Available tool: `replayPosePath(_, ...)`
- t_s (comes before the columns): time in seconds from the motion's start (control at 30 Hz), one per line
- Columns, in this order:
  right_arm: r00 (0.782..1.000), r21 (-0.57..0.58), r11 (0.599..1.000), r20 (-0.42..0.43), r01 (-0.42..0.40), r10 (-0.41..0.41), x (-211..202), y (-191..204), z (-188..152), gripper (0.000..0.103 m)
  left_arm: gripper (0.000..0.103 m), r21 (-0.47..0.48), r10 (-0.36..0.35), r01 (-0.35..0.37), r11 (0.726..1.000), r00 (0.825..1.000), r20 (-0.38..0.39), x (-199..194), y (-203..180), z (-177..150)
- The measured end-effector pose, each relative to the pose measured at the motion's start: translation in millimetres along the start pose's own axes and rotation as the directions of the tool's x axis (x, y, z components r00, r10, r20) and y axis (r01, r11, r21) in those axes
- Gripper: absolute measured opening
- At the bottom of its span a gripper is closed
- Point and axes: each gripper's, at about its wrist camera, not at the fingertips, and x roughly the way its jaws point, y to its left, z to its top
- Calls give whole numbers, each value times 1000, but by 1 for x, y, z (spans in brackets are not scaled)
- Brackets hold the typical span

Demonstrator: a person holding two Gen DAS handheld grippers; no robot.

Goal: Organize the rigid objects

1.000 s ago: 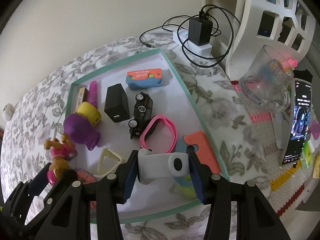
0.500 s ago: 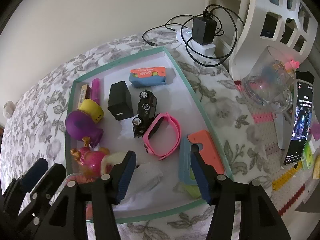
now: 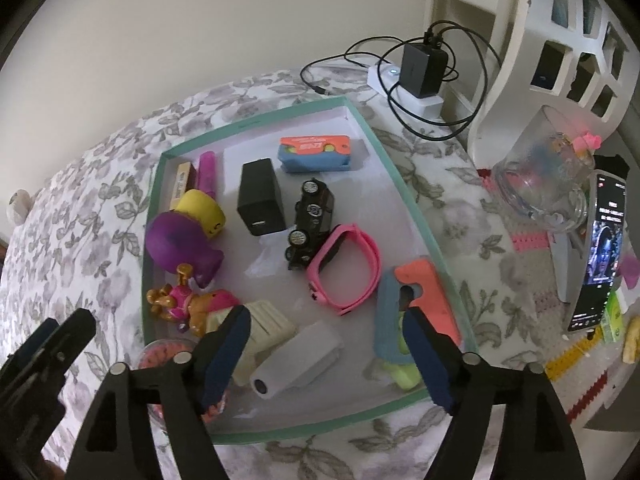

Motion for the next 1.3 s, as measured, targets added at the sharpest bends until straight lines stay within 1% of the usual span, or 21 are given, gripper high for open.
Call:
replayPosePath(0.03,1000,-7,1000,0,0,0,1,2,0,87,81,-6,11,-11,1000,1000,-7,3,3,0)
replayPosePath(0.13,1000,-27,1000,5,9,-9,1,7,-1,88,83,-19,39,-39,999,999,-23,9,10,-2)
replayPosePath(0.17,1000,-31,999,6,12,-12,1,8,-1,89,87,-22,45,-46,999,999,-29,11,13,-2)
replayPosePath(0.2,1000,-34,999,8,13,-13,1,9,-2,91,95,-24,49,-49,998,998,-33,12,14,-2)
replayPosePath(0.23,1000,-34,999,10,15,-14,1,9,-2,96,96,-28,52,-53,998,998,-35,14,16,-2)
replayPosePath(0.3,1000,-37,999,15,14,-14,1,11,-2,103,97,-35,58,-59,998,998,-39,14,19,-3)
replayPosePath(0.37,1000,-41,999,19,15,-15,0,13,-3,103,97,-42,72,-74,996,997,-42,15,23,-2)
replayPosePath(0.47,1000,-52,998,20,17,-16,0,16,-4,103,101,-60,101,-103,993,994,-35,14,30,-2)
replayPosePath(0.63,1000,-66,998,22,21,-19,-1,21,-7,103,101,-76,114,-116,990,993,-40,11,38,-2)
replayPosePath(0.9,1000,-62,998,12,2,-1,-10,25,-19,103,101,-37,154,-156,987,987,-52,0,40,-10)
replayPosePath(1.1,999,-80,997,35,-10,12,-26,33,-30,103,101,-9,179,-179,984,983,-32,-19,45,-17)
replayPosePath(1.3,998,-99,995,56,-19,25,-41,39,-39,103,101,-10,195,-195,981,981,-17,-39,51,-24)
